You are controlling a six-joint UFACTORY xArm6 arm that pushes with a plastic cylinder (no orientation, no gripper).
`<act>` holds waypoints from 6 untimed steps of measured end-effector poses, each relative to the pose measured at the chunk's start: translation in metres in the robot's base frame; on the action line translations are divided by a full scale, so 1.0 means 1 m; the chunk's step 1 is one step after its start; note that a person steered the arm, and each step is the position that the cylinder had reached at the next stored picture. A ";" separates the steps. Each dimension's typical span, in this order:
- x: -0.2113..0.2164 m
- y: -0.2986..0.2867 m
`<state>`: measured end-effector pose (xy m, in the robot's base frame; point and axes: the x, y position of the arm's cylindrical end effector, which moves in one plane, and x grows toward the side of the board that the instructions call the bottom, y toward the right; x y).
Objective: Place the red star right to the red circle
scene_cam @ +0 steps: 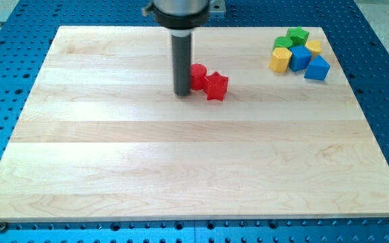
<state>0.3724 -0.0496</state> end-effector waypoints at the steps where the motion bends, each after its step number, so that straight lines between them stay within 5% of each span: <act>1: -0.063 0.018; 2: -0.072 0.078; 4: 0.000 0.027; 5: -0.047 0.100; 6: -0.029 0.146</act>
